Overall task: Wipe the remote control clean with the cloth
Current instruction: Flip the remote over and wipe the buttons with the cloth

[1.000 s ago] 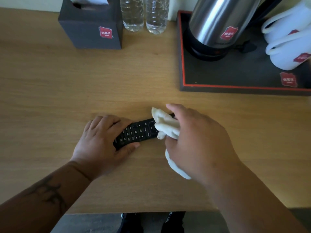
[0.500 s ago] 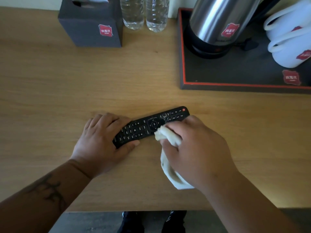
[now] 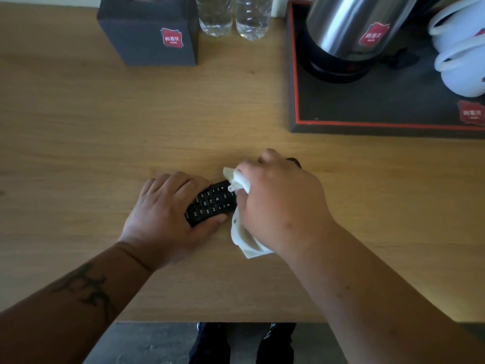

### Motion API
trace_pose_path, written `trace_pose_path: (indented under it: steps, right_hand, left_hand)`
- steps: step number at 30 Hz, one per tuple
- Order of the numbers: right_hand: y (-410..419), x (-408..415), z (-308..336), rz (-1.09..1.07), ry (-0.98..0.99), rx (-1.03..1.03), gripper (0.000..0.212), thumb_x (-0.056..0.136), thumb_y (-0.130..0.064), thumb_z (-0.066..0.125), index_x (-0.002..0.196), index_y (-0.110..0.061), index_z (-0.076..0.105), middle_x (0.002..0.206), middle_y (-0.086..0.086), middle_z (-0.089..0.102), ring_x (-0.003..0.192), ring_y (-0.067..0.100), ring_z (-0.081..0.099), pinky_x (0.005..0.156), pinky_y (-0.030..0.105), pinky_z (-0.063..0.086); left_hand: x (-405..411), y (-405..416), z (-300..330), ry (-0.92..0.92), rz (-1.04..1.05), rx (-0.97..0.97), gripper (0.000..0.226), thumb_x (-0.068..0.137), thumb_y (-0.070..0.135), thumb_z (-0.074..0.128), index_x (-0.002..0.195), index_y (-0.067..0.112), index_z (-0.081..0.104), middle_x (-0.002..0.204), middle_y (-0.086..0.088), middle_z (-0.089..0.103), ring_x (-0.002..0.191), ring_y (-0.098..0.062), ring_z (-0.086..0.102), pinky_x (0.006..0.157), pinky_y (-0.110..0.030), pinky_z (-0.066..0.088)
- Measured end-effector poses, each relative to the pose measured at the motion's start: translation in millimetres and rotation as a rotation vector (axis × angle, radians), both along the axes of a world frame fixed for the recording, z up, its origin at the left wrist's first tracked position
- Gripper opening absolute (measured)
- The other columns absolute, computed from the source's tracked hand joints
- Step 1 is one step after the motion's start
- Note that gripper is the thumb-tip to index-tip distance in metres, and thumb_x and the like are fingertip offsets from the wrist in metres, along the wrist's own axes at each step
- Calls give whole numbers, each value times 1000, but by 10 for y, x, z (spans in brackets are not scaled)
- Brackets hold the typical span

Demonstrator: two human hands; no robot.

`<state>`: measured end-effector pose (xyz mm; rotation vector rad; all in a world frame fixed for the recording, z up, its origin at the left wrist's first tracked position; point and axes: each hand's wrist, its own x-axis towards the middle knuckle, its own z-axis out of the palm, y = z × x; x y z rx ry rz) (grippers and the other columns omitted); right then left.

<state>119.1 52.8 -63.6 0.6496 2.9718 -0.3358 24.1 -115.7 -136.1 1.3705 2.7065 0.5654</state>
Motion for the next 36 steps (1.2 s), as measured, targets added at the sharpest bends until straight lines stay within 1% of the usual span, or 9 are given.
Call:
trace_pose_path:
  steps: [3,7,12,14,19,26,30,33,36]
  right_hand:
    - [-20,20,-36,33,55,24,13,74,-31,65,86,-27,67,82,-7,53,58,15,48,46,24,24]
    - [66,86,-45,9,77,28,18,72,-34,60,87,-28,69,80,-7,54,57,14,40,46,21,18]
    - [203,214,24,-25,-13,37,7,72,-31,60,77,-31,65,73,-8,50,52,15,42,45,19,16]
    - [232,252,92,-17,-65,56,4,75,-32,58,74,-29,61,71,-7,46,54,16,44,45,21,21]
    - [119,85,138,9,-7,-12,17,86,-40,52,98,-34,63,90,-9,50,70,16,51,53,28,31]
    - [16,258,31,12,-19,-64,14,78,-39,57,85,-33,68,80,-11,53,62,11,53,47,23,38]
    - [98,339,21,14,15,-127,18,84,-43,56,96,-37,68,87,-13,53,67,6,50,50,17,29]
    - [130,221,-67,-125,177,-108,27,86,-43,60,110,-36,66,96,-10,54,74,11,53,56,23,34]
    - [-60,81,-135,-128,155,-38,43,85,-39,62,126,-26,62,106,-5,55,86,14,54,61,24,39]
  left_hand:
    - [7,4,7,-2,12,20,59,78,65,60,117,20,62,107,-1,61,98,-27,59,91,-43,43]
    - [-1,3,23,1,3,7,61,80,67,56,117,19,63,107,-1,60,99,-26,59,91,-44,44]
    - [-6,7,50,-4,-5,-4,61,81,67,56,118,20,62,108,0,61,101,-24,58,92,-43,44]
    - [-4,12,53,-11,-19,-16,61,81,68,55,119,21,61,110,2,60,102,-22,57,93,-43,45]
    - [-18,-4,27,-13,-14,-30,61,81,70,56,120,24,62,109,4,59,102,-21,56,93,-41,43]
    - [-4,1,15,-7,-3,-2,61,80,68,57,119,21,63,108,3,58,101,-21,54,94,-40,42]
    - [-8,5,38,-27,6,-9,62,80,69,56,120,22,62,108,3,59,101,-22,55,93,-42,45]
    - [-19,-10,36,-40,0,-33,64,79,71,56,124,25,61,110,4,57,103,-20,53,95,-40,43]
    - [-28,-10,21,-37,-2,-20,64,78,71,57,123,25,61,109,3,58,103,-22,54,94,-41,43]
